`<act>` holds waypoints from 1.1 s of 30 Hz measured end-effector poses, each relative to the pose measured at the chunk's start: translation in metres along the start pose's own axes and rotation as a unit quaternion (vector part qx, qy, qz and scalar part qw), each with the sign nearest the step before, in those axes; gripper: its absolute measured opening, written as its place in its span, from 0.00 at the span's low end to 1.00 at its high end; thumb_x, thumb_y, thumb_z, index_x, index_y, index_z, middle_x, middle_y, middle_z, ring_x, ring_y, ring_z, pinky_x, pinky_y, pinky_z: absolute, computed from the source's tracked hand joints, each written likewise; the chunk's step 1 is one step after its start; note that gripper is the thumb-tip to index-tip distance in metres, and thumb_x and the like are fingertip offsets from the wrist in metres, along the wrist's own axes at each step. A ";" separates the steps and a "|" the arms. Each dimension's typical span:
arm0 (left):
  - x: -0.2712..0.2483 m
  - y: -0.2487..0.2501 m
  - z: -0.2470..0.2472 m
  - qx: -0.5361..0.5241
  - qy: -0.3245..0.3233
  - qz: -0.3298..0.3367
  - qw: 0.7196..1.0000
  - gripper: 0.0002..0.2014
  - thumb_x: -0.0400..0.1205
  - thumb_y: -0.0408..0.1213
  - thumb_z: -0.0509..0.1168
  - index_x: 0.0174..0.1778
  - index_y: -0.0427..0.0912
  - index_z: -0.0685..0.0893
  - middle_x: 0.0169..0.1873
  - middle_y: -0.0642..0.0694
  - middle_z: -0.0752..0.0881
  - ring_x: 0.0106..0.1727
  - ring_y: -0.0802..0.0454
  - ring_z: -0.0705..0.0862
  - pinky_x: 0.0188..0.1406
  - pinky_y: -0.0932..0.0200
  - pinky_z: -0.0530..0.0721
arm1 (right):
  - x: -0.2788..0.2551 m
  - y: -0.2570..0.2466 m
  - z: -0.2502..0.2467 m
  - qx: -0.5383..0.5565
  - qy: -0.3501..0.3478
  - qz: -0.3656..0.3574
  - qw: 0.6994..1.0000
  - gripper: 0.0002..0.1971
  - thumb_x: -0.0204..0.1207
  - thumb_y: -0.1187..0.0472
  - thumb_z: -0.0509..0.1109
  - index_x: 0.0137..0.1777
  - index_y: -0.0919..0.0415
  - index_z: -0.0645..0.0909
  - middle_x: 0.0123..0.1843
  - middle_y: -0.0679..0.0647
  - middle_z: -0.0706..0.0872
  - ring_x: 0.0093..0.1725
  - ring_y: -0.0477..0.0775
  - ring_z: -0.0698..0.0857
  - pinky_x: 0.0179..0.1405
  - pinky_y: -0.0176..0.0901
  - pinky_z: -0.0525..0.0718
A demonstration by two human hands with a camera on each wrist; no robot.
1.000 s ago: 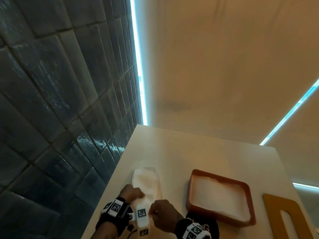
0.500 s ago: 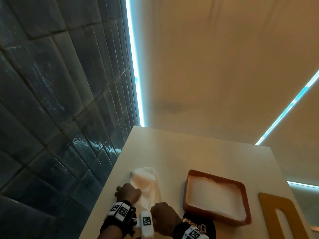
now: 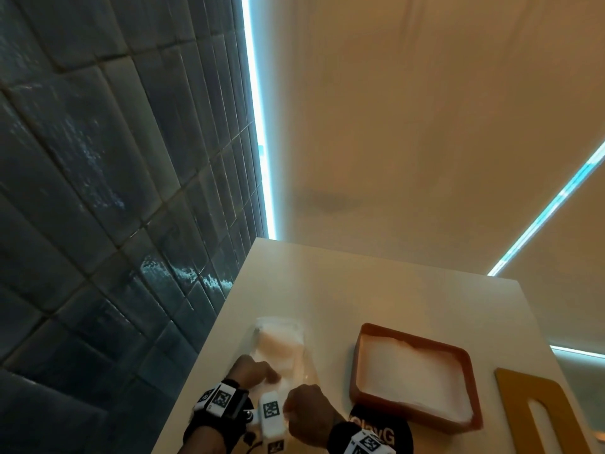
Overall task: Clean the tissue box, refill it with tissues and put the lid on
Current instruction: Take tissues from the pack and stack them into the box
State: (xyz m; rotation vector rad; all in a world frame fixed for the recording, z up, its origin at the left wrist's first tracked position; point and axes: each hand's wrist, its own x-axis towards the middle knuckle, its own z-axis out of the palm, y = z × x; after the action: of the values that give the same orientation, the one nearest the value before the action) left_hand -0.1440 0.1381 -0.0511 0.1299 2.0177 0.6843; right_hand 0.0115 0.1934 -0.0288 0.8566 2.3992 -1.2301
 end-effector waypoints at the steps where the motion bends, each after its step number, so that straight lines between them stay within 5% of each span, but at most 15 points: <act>1: 0.007 -0.003 -0.001 -0.011 0.006 -0.011 1.000 0.37 0.53 0.38 0.80 0.58 0.30 0.80 0.50 0.33 0.88 0.49 0.36 0.88 0.57 0.43 0.87 | -0.001 -0.002 -0.001 -0.005 0.003 -0.006 1.000 0.12 0.76 0.64 0.65 0.53 0.66 0.87 0.56 0.60 0.89 0.57 0.58 0.86 0.53 0.37 0.78; 3: 0.008 -0.001 -0.006 -0.028 0.028 -0.032 0.999 0.48 0.46 0.41 0.80 0.63 0.29 0.72 0.54 0.32 0.83 0.51 0.35 0.86 0.52 0.44 0.88 | -0.005 -0.004 -0.003 -0.010 0.024 -0.019 1.000 0.07 0.77 0.63 0.66 0.46 0.58 0.86 0.51 0.53 0.87 0.54 0.54 0.83 0.52 0.36 0.77; 6: 0.004 0.004 -0.020 -0.058 0.054 -0.032 0.996 0.41 0.56 0.37 0.78 0.61 0.29 0.67 0.55 0.31 0.79 0.51 0.34 0.85 0.44 0.46 0.88 | -0.008 0.000 -0.003 -0.019 0.065 -0.035 0.997 0.15 0.77 0.63 0.66 0.32 0.44 0.73 0.46 0.46 0.73 0.50 0.49 0.74 0.54 0.39 0.78; 10: 0.006 0.009 -0.033 -0.085 0.045 -0.005 0.995 0.44 0.48 0.38 0.78 0.61 0.28 0.73 0.51 0.29 0.85 0.43 0.34 0.88 0.27 0.53 0.86 | -0.010 -0.002 0.003 -0.020 0.092 -0.042 0.995 0.07 0.75 0.64 0.67 0.46 0.54 0.87 0.55 0.52 0.80 0.59 0.54 0.81 0.59 0.41 0.78; 13: -0.004 0.021 -0.039 -0.107 0.055 0.023 0.992 0.35 0.58 0.32 0.79 0.59 0.25 0.73 0.48 0.28 0.86 0.35 0.36 0.87 0.19 0.59 0.82 | -0.010 -0.007 0.007 0.011 0.110 -0.038 0.993 0.09 0.75 0.64 0.66 0.49 0.58 0.88 0.59 0.55 0.84 0.58 0.55 0.83 0.57 0.40 0.80; 15: -0.009 0.027 -0.040 -0.106 0.055 0.021 0.993 0.28 0.63 0.33 0.79 0.54 0.26 0.77 0.43 0.30 0.87 0.33 0.38 0.87 0.22 0.60 0.80 | -0.008 -0.009 0.010 0.036 0.117 -0.035 0.992 0.09 0.74 0.64 0.66 0.50 0.59 0.87 0.58 0.55 0.85 0.57 0.54 0.84 0.57 0.39 0.80; 19: -0.035 0.036 -0.046 -0.136 0.019 0.024 0.990 0.09 0.75 0.33 0.72 0.35 0.30 0.83 0.17 0.40 0.84 0.15 0.46 0.82 0.12 0.66 0.75 | -0.007 -0.011 0.005 0.160 0.095 -0.009 0.982 0.11 0.66 0.67 0.70 0.45 0.53 0.80 0.47 0.45 0.84 0.43 0.52 0.87 0.47 0.48 0.89; 21: -0.038 0.035 -0.048 -0.159 0.005 0.029 0.987 0.09 0.77 0.33 0.71 0.37 0.30 0.85 0.15 0.42 0.84 0.12 0.48 0.81 0.08 0.69 0.74 | -0.009 -0.012 -0.003 0.293 0.059 0.036 0.953 0.19 0.62 0.73 0.72 0.53 0.61 0.79 0.50 0.53 0.84 0.39 0.59 0.89 0.41 0.55 0.91; 24: -0.032 0.028 -0.050 -0.166 -0.015 0.027 0.986 0.15 0.75 0.35 0.73 0.50 0.26 0.87 0.31 0.34 0.85 0.21 0.44 0.82 0.21 0.61 0.78 | -0.008 -0.009 -0.014 0.504 -0.003 0.066 0.861 0.30 0.62 0.77 0.75 0.65 0.66 0.74 0.59 0.68 0.83 0.45 0.70 0.89 0.47 0.64 0.90; 27: -0.036 0.025 -0.049 -0.144 -0.022 0.019 0.989 0.16 0.72 0.36 0.76 0.49 0.26 0.87 0.42 0.29 0.91 0.31 0.40 0.87 0.30 0.57 0.83 | -0.011 -0.012 -0.029 0.581 -0.087 0.042 0.808 0.31 0.66 0.57 0.82 0.69 0.60 0.77 0.61 0.65 0.87 0.56 0.66 0.89 0.55 0.56 0.87; 30: -0.033 0.023 -0.038 -0.153 -0.037 0.024 0.987 0.31 0.63 0.44 0.83 0.55 0.27 0.85 0.44 0.29 0.92 0.37 0.38 0.91 0.35 0.51 0.90 | -0.009 -0.016 -0.039 0.577 -0.120 0.070 0.805 0.37 0.67 0.29 0.70 0.65 0.59 0.83 0.58 0.59 0.91 0.60 0.61 0.88 0.64 0.56 0.84; 32: -0.022 0.017 -0.028 -0.144 -0.034 0.036 0.988 0.48 0.51 0.50 0.87 0.62 0.30 0.79 0.50 0.32 0.90 0.44 0.36 0.92 0.40 0.45 0.93 | -0.005 -0.020 -0.039 0.563 -0.113 0.090 0.814 0.41 0.67 0.24 0.64 0.63 0.60 0.84 0.55 0.59 0.92 0.59 0.61 0.89 0.64 0.54 0.84; 33: -0.023 0.018 -0.023 -0.150 -0.030 0.042 0.987 0.49 0.52 0.48 0.87 0.65 0.31 0.75 0.54 0.32 0.88 0.47 0.36 0.91 0.40 0.44 0.92 | -0.004 -0.022 -0.037 0.559 -0.096 0.097 0.818 0.38 0.69 0.26 0.65 0.62 0.60 0.84 0.52 0.59 0.92 0.56 0.61 0.90 0.62 0.54 0.85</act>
State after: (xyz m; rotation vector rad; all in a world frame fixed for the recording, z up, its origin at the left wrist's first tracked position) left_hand -0.1539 0.1355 -0.0159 0.0569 1.8369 1.0177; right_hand 0.0006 0.2120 0.0087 1.1106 1.1984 -2.4892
